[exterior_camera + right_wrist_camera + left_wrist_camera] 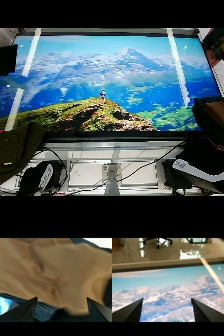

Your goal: Fold the clothes and pants, and hang the long-sleeved shirts on hangers.

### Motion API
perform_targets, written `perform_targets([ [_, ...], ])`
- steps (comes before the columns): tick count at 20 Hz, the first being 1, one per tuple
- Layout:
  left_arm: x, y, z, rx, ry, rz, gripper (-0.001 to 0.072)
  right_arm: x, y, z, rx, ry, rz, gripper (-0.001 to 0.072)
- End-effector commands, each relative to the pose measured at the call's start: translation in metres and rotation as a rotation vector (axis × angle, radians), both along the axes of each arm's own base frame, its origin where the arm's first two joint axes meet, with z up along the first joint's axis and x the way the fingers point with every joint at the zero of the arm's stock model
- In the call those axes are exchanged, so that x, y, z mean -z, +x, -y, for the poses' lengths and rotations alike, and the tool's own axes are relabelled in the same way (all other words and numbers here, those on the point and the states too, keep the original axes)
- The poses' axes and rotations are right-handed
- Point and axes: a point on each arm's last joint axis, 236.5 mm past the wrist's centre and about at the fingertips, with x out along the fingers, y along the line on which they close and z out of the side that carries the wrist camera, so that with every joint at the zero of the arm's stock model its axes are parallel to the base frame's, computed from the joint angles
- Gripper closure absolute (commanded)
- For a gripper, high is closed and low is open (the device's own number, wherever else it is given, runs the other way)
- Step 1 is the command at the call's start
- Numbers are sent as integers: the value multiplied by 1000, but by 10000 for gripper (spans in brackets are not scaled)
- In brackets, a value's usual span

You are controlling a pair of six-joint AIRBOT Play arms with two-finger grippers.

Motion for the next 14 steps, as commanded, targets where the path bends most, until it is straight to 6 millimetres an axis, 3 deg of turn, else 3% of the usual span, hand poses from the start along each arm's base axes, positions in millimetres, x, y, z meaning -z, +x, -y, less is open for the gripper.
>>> perform_targets([
  [1, -1, 0, 0, -1, 1, 1, 14, 4, -2, -6, -17, 44, -4, 6],
  [4, -1, 0, 0, -1, 1, 2, 14, 8, 21, -9, -66, 64, 80, 16],
  [7, -1, 0, 0, -1, 0, 1, 14, 12, 88, -36, -207, 137, 292, 27],
  [9, -1, 0, 0, -1, 1, 1, 14, 7, 131, -57, -331, 112, 349, 170],
  [12, -1, 0, 0, -2, 1, 1, 14, -7, 198, -106, -563, 39, 406, 208],
  [13, -1, 0, 0, -1, 1, 2, 14, -14, 223, -133, -655, 21, 443, 262],
  [14, -1, 0, 0, -1, 1, 2, 14, -20, 245, -161, -742, 9, 482, 265],
])
